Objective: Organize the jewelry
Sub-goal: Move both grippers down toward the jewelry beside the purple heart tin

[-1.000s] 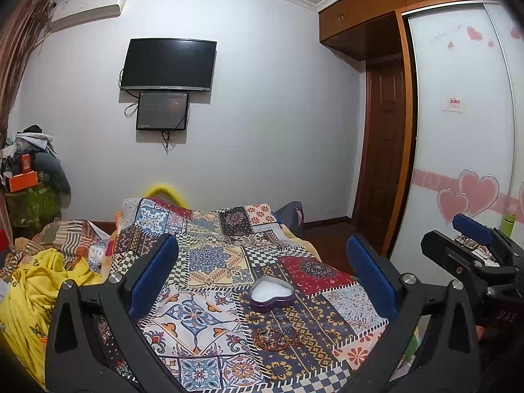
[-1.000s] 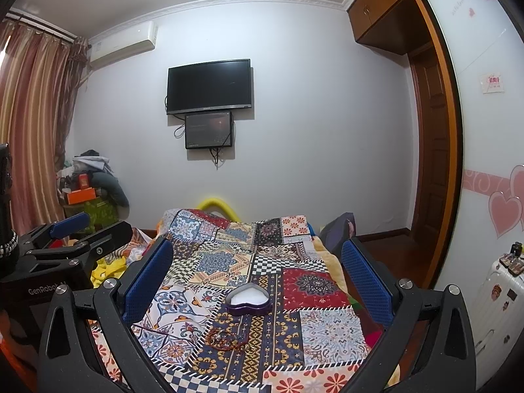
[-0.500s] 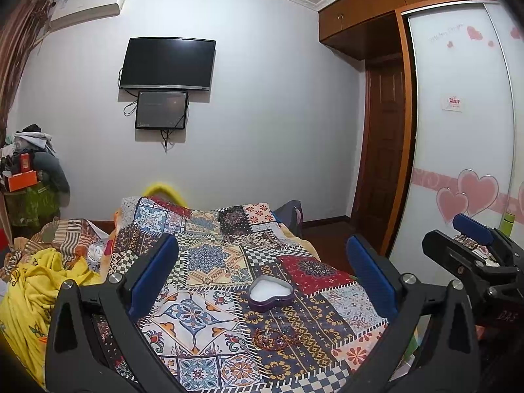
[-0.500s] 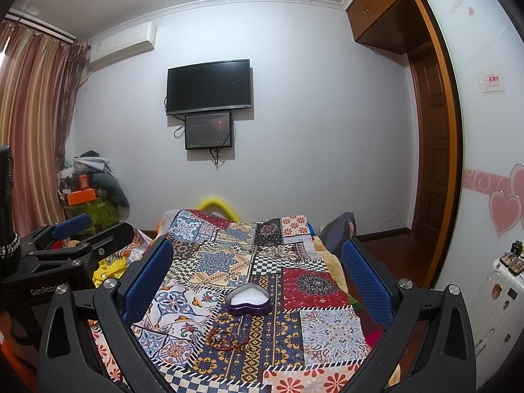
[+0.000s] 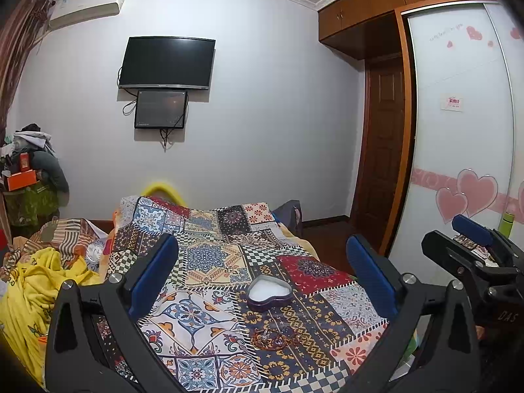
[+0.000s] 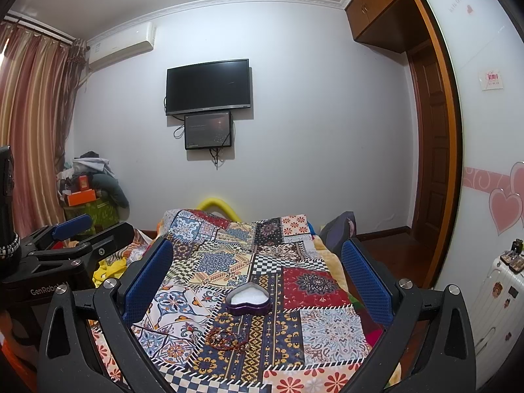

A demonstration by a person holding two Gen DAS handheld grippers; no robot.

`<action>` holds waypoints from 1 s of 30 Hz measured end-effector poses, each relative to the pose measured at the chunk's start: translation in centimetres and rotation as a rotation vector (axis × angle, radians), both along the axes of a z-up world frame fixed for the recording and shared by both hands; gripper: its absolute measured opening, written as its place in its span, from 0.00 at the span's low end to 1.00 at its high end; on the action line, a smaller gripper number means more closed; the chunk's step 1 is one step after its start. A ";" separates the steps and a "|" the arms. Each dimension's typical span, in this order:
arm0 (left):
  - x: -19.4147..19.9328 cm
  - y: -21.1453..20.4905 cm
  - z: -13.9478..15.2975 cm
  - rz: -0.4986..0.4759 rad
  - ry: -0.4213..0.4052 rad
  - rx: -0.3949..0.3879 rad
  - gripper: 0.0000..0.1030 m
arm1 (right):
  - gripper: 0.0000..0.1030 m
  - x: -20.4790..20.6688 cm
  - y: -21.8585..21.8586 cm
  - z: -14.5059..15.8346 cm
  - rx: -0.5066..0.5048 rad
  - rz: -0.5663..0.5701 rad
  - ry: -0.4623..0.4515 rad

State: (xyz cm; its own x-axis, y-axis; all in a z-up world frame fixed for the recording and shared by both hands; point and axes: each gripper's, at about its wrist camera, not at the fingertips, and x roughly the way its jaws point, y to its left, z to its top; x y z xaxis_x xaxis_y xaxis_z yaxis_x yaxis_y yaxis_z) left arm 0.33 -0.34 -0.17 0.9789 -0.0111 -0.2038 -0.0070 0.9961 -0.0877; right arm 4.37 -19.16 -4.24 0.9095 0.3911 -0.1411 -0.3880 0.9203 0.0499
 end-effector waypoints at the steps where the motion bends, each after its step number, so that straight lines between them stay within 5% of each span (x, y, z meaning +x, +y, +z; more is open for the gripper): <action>1: 0.1 -0.1 0.0 -0.001 0.000 0.001 1.00 | 0.99 0.0 0.0 0.0 0.000 0.000 0.000; 20: 2.4 0.7 -1.2 0.001 0.054 -0.014 1.00 | 0.99 2.3 0.4 -1.0 -0.019 0.003 0.054; 25: 5.0 1.7 -2.8 0.009 0.119 -0.019 1.00 | 0.99 4.2 0.4 -2.5 -0.040 -0.009 0.105; 30: 8.1 2.8 -5.4 0.026 0.226 -0.007 0.87 | 0.99 6.8 0.3 -5.2 -0.073 -0.019 0.197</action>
